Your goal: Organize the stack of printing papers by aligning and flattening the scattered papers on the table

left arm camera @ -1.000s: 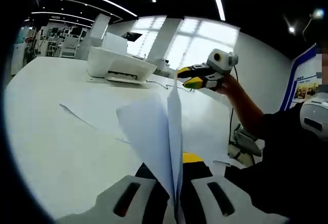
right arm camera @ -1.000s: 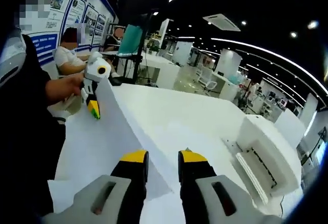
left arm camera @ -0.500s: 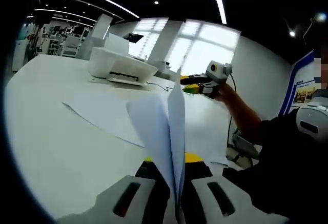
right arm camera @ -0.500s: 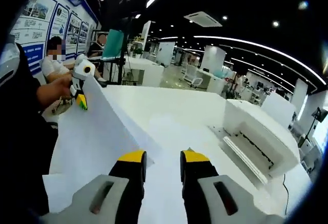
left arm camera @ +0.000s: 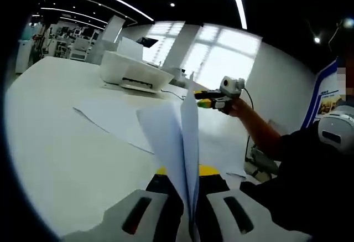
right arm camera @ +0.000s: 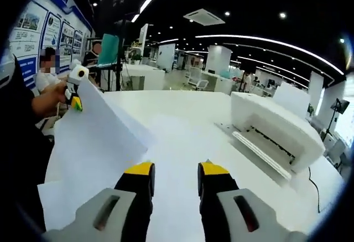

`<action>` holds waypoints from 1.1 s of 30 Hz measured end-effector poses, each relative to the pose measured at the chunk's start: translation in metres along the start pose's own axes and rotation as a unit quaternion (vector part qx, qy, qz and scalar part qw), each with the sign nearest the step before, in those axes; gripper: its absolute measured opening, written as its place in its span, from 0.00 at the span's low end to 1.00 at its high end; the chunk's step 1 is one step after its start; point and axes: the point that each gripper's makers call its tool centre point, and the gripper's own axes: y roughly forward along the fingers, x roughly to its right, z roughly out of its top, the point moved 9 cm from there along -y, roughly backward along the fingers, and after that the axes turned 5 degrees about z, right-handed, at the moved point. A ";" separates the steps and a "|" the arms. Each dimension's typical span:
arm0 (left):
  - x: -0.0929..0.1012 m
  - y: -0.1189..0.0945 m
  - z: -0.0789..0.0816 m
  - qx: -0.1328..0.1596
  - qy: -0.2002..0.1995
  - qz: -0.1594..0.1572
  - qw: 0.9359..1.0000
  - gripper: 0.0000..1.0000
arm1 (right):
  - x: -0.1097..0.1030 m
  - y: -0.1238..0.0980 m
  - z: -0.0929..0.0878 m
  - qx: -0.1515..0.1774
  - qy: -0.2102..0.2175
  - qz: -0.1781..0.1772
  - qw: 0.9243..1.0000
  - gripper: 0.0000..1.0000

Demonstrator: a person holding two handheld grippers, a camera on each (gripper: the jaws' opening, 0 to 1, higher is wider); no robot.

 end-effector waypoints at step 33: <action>-0.001 0.005 -0.002 0.000 -0.001 -0.005 1.000 0.07 | 0.019 0.022 -0.074 -0.003 0.092 -0.049 0.995 0.49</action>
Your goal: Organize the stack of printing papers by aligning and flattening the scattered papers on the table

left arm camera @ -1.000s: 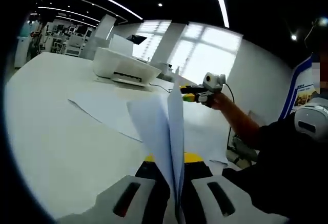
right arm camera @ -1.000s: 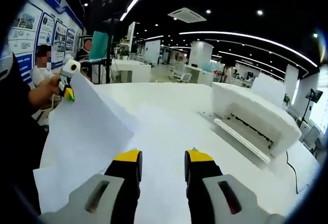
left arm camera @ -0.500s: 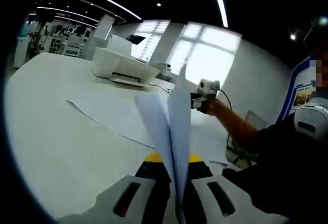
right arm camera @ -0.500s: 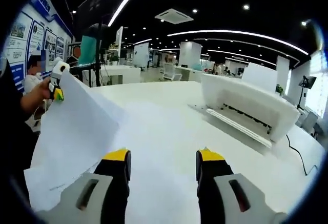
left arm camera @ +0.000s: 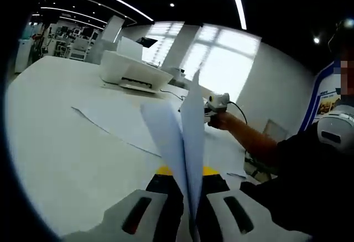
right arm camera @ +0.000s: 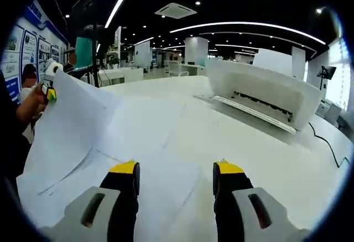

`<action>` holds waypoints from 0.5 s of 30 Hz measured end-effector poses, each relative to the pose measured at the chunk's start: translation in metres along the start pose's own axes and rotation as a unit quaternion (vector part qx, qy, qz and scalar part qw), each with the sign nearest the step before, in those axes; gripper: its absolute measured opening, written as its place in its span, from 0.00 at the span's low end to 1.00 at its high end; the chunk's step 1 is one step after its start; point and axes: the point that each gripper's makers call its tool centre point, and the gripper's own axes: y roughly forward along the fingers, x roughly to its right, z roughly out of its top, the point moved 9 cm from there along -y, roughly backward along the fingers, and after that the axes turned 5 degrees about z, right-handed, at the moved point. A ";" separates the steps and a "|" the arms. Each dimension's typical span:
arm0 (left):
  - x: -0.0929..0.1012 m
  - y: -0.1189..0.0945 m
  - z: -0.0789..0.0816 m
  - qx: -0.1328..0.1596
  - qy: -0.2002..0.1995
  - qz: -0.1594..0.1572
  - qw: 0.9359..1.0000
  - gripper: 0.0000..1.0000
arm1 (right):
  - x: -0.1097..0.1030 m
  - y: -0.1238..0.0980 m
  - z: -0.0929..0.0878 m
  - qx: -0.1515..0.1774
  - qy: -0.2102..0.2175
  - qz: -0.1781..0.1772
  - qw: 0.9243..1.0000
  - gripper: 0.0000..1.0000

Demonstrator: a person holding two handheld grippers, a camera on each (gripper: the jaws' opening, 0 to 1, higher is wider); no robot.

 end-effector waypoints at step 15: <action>0.001 0.000 -0.001 -0.001 0.000 -0.001 1.000 0.07 | -0.007 0.006 -0.012 -0.007 0.021 0.005 1.000 0.50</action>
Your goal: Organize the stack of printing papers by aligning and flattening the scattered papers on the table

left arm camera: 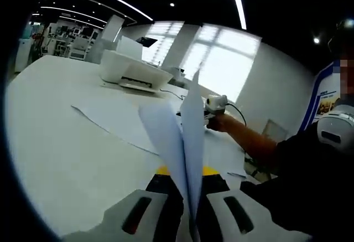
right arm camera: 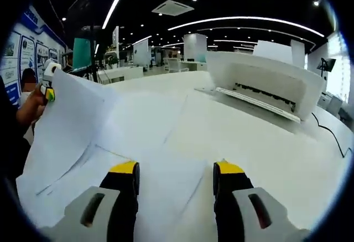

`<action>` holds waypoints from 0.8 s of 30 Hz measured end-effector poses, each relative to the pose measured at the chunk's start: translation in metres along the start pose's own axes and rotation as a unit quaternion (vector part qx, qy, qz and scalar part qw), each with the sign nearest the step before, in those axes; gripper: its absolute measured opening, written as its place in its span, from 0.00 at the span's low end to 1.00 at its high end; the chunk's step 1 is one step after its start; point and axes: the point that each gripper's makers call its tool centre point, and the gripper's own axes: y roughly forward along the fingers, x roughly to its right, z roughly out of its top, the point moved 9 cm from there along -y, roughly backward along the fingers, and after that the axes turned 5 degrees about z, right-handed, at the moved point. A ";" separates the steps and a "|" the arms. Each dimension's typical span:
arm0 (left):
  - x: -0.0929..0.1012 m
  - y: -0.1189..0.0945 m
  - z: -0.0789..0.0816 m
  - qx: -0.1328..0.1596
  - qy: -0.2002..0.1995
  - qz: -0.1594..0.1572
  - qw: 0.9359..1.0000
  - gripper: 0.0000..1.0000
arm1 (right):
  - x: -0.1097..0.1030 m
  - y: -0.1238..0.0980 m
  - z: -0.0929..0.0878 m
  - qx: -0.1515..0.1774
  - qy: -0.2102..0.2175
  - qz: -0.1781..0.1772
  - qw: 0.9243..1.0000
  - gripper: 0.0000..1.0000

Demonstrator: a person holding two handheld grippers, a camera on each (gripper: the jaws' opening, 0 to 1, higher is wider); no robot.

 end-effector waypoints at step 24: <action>0.002 0.003 0.000 -0.006 0.003 -0.004 1.000 0.07 | -0.001 0.004 -0.007 0.032 0.012 -0.005 0.999 0.31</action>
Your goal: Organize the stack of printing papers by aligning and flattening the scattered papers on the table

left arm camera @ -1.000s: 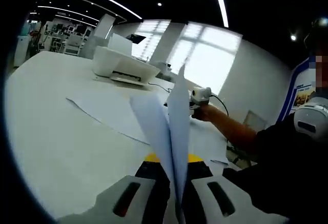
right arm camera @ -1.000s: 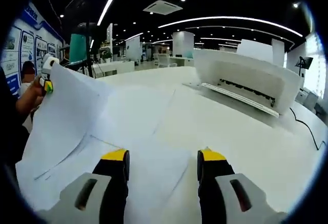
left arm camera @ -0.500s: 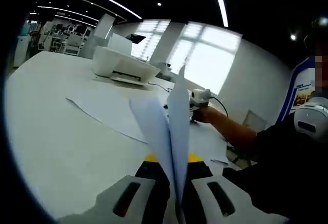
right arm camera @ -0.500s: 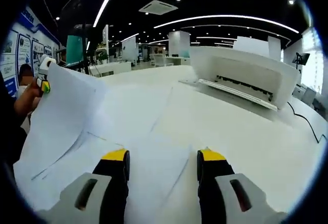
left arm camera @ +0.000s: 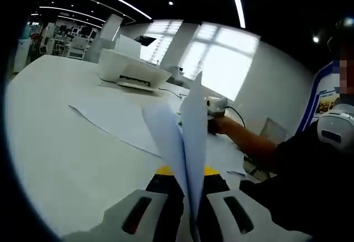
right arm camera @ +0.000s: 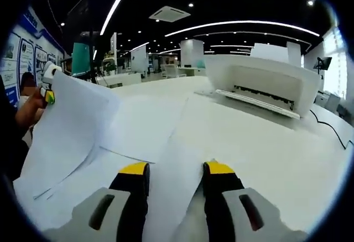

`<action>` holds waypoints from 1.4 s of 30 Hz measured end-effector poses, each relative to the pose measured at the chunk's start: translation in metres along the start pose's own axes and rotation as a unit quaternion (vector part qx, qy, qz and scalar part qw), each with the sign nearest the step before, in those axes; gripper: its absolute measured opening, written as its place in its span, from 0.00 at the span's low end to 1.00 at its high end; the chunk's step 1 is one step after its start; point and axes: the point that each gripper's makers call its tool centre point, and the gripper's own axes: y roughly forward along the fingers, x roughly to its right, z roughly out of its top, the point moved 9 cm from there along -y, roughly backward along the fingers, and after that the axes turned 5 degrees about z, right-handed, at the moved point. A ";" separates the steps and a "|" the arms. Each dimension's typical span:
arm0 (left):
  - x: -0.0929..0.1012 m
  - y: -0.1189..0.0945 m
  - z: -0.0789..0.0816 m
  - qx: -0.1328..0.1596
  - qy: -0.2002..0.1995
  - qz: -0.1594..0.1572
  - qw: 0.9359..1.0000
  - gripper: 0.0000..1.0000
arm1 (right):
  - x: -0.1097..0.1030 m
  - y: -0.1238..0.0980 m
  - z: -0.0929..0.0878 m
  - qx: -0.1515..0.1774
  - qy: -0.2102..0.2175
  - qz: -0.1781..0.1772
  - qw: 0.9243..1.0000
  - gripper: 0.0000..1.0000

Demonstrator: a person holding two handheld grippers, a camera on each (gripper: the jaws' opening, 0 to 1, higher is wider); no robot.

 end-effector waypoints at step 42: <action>0.004 0.007 -0.005 -0.006 -0.003 0.001 1.000 0.07 | -0.007 -0.021 0.009 0.074 0.000 -0.006 0.997 0.04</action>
